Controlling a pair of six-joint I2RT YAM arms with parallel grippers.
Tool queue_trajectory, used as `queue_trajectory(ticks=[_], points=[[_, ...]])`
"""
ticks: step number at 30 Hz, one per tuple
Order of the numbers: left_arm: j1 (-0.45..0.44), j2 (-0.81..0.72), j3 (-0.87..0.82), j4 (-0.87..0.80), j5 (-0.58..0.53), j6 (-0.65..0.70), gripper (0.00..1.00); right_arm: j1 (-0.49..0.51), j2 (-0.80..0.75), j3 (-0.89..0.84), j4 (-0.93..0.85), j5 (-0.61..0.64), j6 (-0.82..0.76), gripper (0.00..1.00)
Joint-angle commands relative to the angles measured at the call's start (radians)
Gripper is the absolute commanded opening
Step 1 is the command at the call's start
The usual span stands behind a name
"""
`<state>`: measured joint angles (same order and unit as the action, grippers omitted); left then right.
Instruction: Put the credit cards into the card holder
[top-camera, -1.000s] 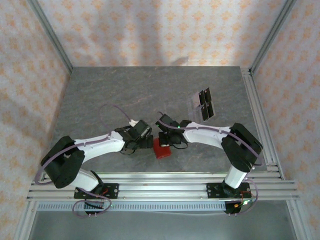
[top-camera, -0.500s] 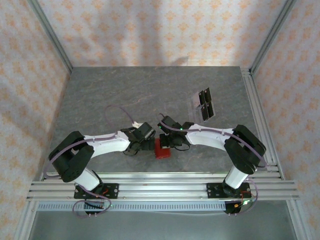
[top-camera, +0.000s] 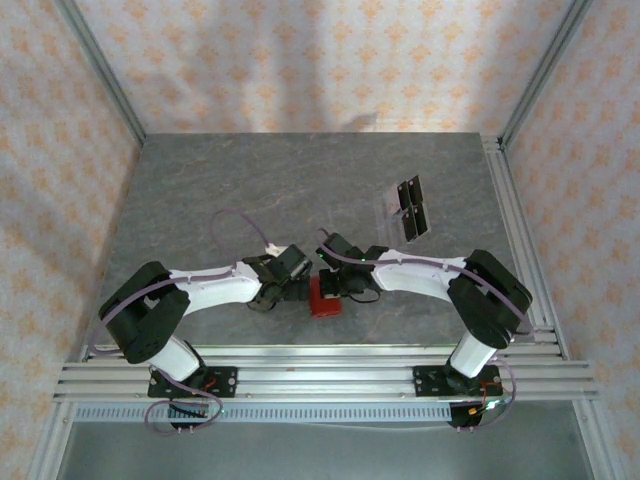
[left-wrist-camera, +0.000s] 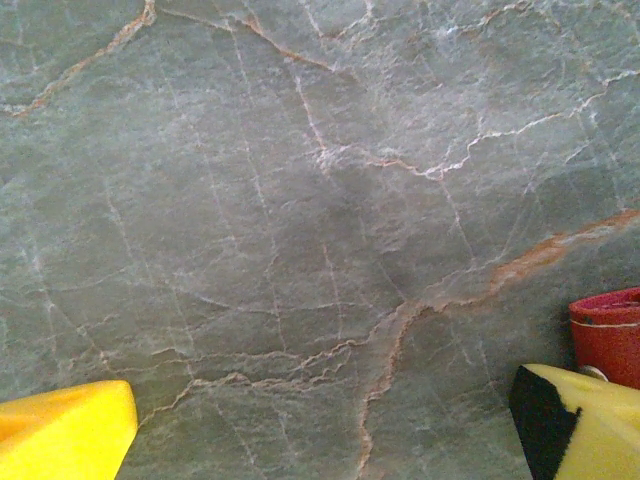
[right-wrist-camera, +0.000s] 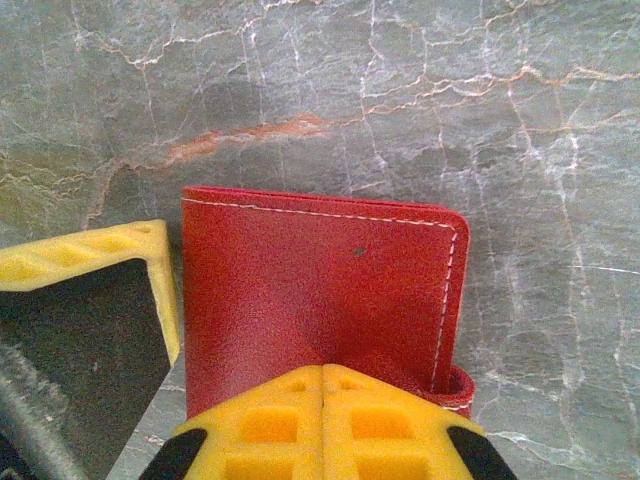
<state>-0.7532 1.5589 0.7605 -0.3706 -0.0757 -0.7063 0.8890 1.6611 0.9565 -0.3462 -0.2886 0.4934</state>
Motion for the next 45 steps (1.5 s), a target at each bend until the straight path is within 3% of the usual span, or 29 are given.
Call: queue_trajectory(ticks=[1,25,45], points=[[-0.003,0.041,0.000,0.043,0.021,-0.002,0.98,-0.006,0.009,-0.019,0.017,0.008,0.002,0.00],[-0.003,0.040,0.002,0.037,0.016,-0.007,0.99,0.039,0.020,-0.141,0.042,0.012,0.042,0.00],[-0.003,0.066,0.017,0.023,-0.010,-0.031,0.99,0.141,0.090,-0.391,0.217,0.156,0.095,0.00]])
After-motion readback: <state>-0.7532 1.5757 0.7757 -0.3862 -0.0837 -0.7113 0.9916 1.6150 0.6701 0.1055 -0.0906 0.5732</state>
